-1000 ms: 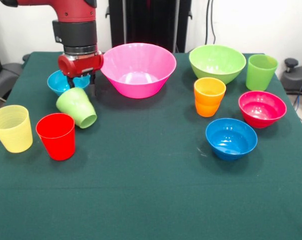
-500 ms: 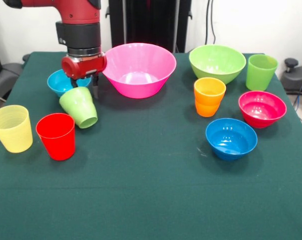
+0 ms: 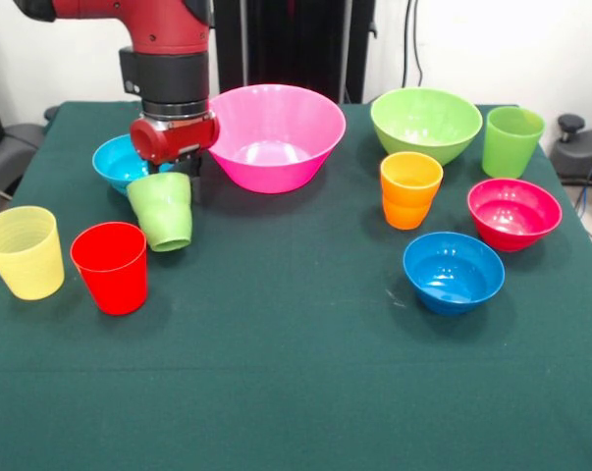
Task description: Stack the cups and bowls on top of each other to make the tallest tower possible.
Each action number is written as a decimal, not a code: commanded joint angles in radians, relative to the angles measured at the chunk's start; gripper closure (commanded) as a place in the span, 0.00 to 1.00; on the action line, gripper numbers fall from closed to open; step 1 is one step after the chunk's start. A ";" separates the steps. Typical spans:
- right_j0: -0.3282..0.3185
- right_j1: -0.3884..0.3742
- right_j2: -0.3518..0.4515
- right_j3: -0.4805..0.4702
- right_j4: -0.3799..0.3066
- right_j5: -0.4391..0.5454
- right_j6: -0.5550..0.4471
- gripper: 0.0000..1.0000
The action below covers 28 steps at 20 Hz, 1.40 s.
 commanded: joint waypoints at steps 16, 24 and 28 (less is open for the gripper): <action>0.132 0.111 -0.119 -0.154 -0.030 -0.077 0.125 1.00; 0.173 0.086 -0.160 -0.141 -0.011 -0.081 0.126 1.00; 0.156 0.041 -0.136 -0.107 0.038 -0.015 0.084 1.00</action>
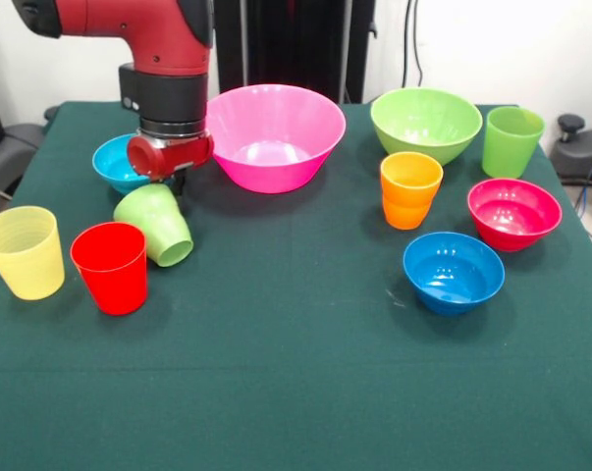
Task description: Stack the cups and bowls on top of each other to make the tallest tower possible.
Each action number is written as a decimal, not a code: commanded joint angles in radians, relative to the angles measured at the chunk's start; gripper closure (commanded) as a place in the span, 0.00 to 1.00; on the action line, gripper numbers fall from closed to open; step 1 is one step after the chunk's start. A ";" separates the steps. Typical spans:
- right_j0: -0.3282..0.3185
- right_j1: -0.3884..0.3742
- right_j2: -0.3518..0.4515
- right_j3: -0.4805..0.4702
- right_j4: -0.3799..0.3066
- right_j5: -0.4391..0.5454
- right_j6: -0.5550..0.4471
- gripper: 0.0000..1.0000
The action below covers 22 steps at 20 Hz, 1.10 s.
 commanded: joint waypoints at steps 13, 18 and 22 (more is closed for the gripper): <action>-0.092 -0.456 0.237 0.203 0.520 0.600 -0.193 1.00; -0.090 -0.536 0.262 0.236 0.557 0.657 -0.186 1.00; -0.097 -0.596 0.281 0.249 0.593 0.719 -0.198 1.00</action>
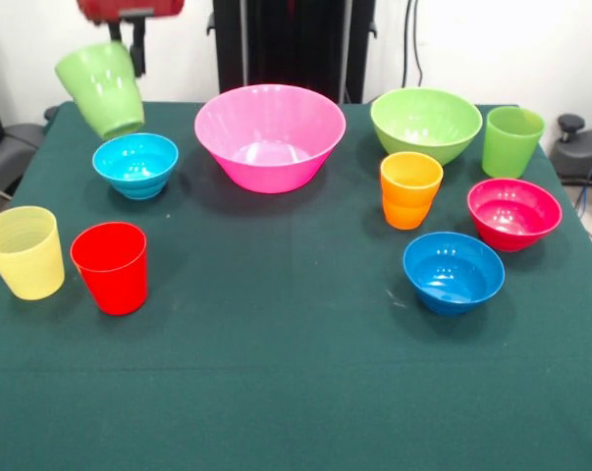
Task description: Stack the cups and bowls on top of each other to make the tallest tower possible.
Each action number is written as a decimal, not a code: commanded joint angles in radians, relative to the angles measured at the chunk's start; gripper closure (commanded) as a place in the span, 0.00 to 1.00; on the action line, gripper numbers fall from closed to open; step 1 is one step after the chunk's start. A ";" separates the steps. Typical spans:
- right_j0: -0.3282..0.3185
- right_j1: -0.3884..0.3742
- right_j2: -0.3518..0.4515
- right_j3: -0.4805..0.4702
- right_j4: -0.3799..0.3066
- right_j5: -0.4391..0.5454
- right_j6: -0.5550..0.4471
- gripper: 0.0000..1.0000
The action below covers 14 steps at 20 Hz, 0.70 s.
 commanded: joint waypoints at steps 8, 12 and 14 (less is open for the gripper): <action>0.023 -0.101 0.132 0.137 0.140 0.172 -0.121 1.00; 0.009 -0.128 0.143 0.217 0.258 0.211 -0.076 1.00; 0.011 -0.139 0.136 0.243 0.290 0.222 -0.059 1.00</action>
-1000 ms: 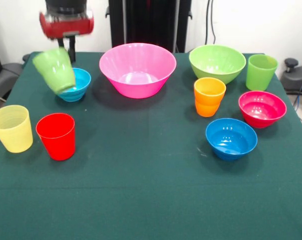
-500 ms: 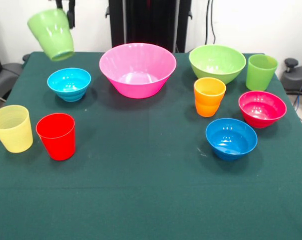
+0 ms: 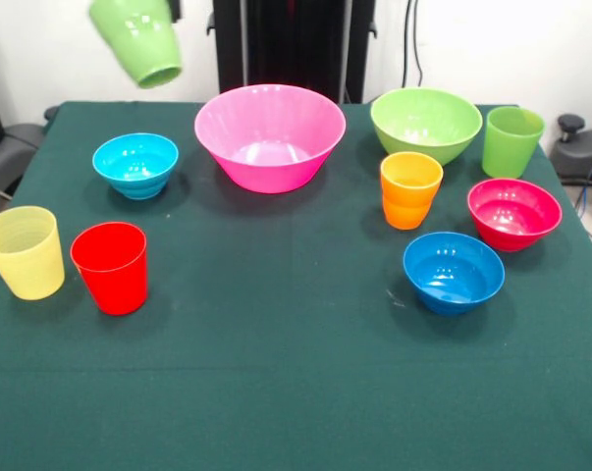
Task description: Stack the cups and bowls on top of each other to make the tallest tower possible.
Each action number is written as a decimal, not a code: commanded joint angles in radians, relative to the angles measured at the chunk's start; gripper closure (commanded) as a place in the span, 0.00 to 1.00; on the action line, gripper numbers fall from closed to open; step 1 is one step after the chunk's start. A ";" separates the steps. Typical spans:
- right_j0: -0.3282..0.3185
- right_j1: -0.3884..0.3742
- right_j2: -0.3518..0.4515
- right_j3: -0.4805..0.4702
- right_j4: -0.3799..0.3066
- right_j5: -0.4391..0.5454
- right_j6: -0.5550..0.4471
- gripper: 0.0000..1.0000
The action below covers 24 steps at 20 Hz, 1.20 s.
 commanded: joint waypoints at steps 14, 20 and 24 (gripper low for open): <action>0.083 -0.031 -0.015 0.313 0.057 -0.075 0.094 1.00; 0.089 -0.016 -0.029 0.287 0.034 -0.091 0.088 1.00; 0.113 0.010 -0.052 0.257 -0.011 -0.110 0.117 1.00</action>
